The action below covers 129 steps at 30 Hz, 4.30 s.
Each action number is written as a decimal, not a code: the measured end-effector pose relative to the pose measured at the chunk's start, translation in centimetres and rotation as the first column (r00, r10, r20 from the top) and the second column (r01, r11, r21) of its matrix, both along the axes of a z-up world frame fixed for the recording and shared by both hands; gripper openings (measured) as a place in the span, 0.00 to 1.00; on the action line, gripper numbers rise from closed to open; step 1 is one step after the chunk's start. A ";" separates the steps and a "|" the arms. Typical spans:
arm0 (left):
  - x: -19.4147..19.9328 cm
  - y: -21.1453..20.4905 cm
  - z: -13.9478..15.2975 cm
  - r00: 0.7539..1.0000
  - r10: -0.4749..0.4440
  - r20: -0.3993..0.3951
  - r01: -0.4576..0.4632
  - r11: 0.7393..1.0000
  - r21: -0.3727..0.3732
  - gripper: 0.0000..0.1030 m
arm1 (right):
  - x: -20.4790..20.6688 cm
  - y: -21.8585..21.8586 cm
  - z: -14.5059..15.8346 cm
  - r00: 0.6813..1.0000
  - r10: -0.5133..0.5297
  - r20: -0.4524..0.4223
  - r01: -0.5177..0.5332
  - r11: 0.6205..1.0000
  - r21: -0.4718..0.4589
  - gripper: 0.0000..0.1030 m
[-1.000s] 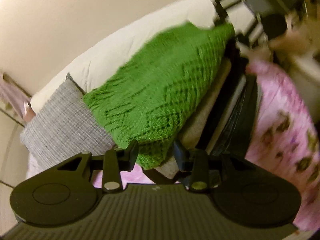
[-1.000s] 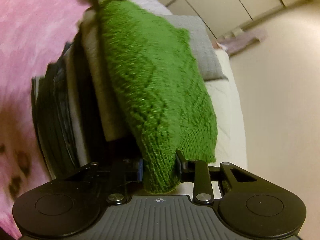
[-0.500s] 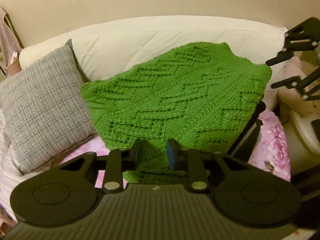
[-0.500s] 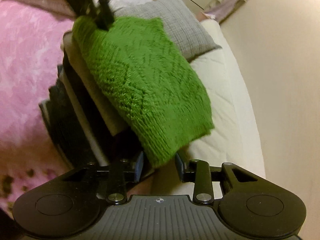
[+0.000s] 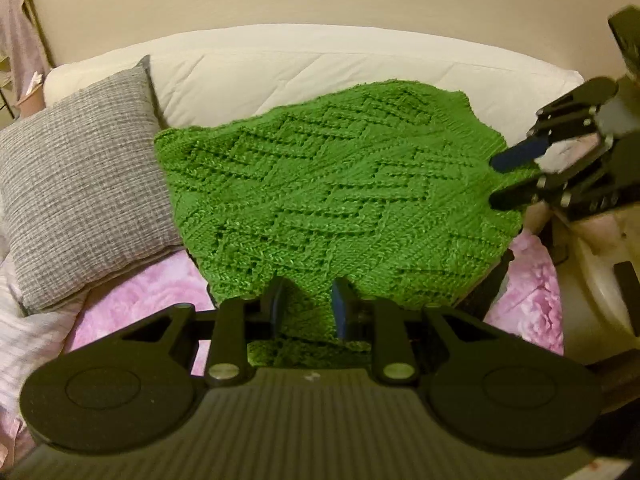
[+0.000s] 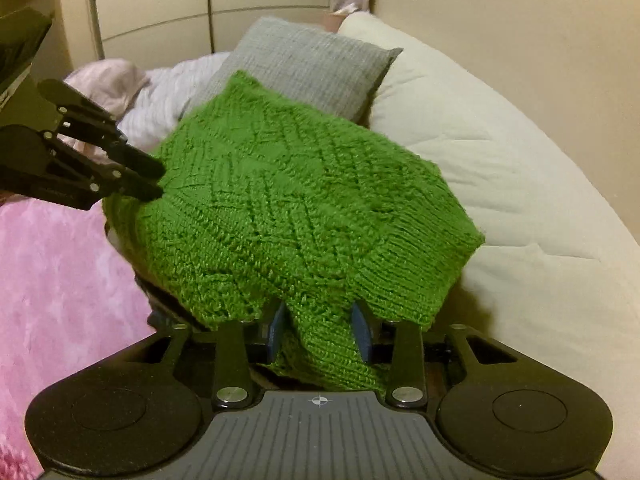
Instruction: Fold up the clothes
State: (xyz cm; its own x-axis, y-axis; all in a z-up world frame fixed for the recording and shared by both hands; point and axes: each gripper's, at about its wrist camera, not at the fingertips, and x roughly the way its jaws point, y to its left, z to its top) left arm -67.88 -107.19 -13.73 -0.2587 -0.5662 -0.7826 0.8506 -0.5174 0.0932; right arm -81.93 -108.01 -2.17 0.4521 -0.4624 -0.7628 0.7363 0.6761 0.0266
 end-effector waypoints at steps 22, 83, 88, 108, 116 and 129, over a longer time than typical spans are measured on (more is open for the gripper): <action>1.0 -0.9 2.2 0.982 0.176 -0.070 -0.173 0.984 0.043 0.24 | -3.1 -7.7 1.9 0.970 -0.183 0.159 0.175 0.983 0.063 0.47; -1.7 24.6 10.8 0.828 0.529 -0.184 -0.541 0.841 -0.018 0.99 | -3.9 19.5 10.8 0.924 -0.362 0.120 0.364 0.932 0.008 0.87; -2.8 24.6 10.8 0.827 0.536 -0.167 -0.548 0.836 -0.029 0.99 | -4.1 19.5 10.3 0.930 -0.350 0.113 0.350 0.936 0.021 0.87; -3.4 24.4 10.2 0.844 0.521 -0.128 -0.526 0.850 -0.013 0.99 | -3.7 19.9 9.6 0.918 -0.383 0.100 0.379 0.924 0.055 0.87; -3.2 24.3 10.2 0.843 0.524 -0.125 -0.530 0.848 -0.015 0.99 | -3.0 20.1 9.4 0.922 -0.376 0.091 0.373 0.926 0.058 0.87; -2.9 24.5 10.0 0.838 0.530 -0.130 -0.535 0.845 -0.010 0.99 | -2.5 20.3 9.3 0.925 -0.373 0.076 0.369 0.927 0.061 0.87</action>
